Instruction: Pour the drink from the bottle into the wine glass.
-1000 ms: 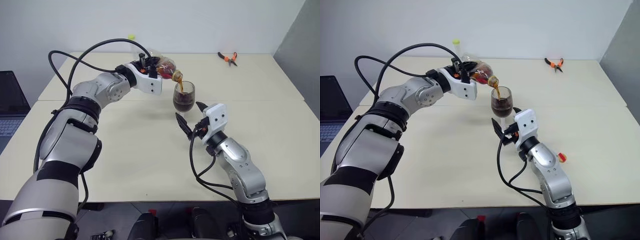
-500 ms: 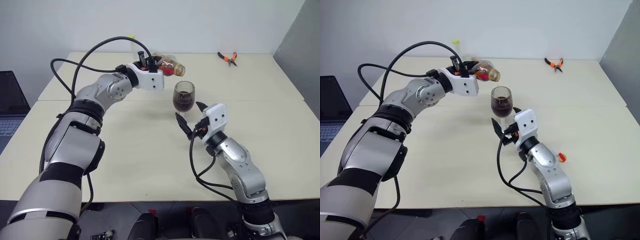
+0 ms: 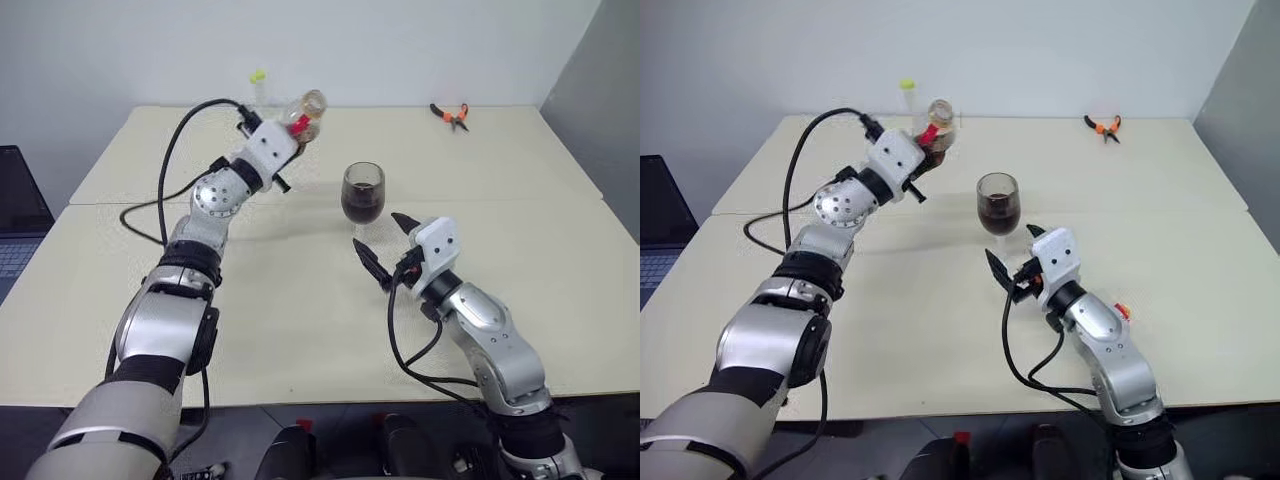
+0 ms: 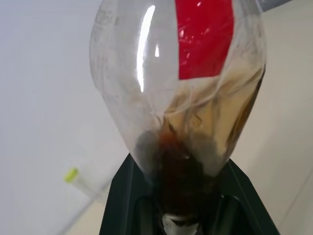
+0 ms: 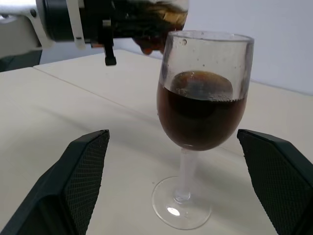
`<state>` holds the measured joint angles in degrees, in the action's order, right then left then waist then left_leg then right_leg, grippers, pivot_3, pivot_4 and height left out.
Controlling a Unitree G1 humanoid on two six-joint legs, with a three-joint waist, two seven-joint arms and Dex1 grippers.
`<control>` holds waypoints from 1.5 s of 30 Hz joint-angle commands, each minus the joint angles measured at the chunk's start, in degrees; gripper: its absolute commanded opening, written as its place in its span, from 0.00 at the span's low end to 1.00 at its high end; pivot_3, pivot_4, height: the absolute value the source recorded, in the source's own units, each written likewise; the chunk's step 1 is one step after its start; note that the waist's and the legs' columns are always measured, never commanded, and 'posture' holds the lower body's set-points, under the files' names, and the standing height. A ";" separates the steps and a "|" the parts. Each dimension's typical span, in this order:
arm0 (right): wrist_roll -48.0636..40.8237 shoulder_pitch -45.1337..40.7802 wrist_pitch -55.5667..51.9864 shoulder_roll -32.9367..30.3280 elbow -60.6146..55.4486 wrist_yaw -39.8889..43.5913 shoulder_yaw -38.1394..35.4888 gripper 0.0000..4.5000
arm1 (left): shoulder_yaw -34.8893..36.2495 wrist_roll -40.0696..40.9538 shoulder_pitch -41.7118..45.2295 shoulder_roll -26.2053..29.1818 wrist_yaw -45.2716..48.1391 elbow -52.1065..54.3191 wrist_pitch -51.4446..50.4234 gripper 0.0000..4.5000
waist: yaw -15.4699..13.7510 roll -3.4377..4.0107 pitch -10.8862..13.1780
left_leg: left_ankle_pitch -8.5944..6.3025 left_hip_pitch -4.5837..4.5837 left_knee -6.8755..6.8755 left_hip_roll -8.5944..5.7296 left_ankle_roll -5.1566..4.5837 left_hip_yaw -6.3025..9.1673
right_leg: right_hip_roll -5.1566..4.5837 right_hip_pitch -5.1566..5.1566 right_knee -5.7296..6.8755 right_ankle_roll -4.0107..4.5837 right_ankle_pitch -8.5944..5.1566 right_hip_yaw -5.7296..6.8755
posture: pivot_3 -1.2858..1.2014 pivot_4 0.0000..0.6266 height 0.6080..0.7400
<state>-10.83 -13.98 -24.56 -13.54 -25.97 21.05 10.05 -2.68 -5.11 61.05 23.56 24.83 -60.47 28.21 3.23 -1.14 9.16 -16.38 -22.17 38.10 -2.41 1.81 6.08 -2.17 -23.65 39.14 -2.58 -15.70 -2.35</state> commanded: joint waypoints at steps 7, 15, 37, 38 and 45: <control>-6.91 -2.98 -5.66 -3.63 -6.27 7.49 1.66 1.00 | 12.83 12.53 -12.72 -0.74 -4.11 8.12 -10.97 0.14 | 0.12 -0.03 -0.02 | 0.00 0.03 0.00 0.03 0.00 0.05 | 0.00 0.01 0.01 0.01 0.00 0.02 | 0.52 0.24 1.00; -7.30 -7.39 -6.69 -2.62 -2.07 8.94 3.29 1.00 | 16.07 13.45 -17.13 -0.96 -5.93 4.32 -8.66 0.14 | -0.66 -0.12 -0.08 | 0.00 0.02 0.08 -0.02 0.00 0.05 | -0.05 0.05 -0.03 0.01 0.01 0.03 | 0.52 0.24 1.00; -7.41 -6.35 -7.52 -4.88 -2.56 10.81 2.03 1.00 | 17.24 13.90 -19.48 -0.71 -2.41 0.06 -5.84 0.99 | -1.20 -0.17 -0.14 | -0.01 0.08 0.06 -0.02 0.00 0.01 | -0.07 0.10 -0.04 0.01 0.01 0.01 | 0.52 0.24 1.00; -7.43 -6.21 -7.49 -5.03 -2.62 10.90 1.95 1.00 | 17.38 14.17 -19.98 -0.74 -2.24 1.01 -5.88 0.99 | -1.20 -0.17 -0.14 | -0.01 0.08 0.06 -0.02 0.00 0.02 | -0.07 0.10 -0.04 0.01 0.01 0.01 | 0.52 0.24 1.00; -7.65 -4.05 -6.80 -6.33 -3.81 10.55 0.07 1.00 | 18.13 15.41 -27.36 -0.11 -2.98 13.09 -8.33 0.99 | -1.20 -0.17 -0.14 | -0.01 0.08 0.04 0.00 0.00 0.02 | -0.10 0.10 -0.05 0.01 0.01 -0.01 | 0.52 0.24 1.00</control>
<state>-17.15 -18.54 -32.05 -19.55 -26.72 31.56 12.13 14.43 9.11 35.01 22.42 21.99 -51.78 20.29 2.03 -1.31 9.02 -16.39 -22.08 38.13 -2.40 1.81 6.09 -2.31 -23.55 39.08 -2.57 -15.69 -2.38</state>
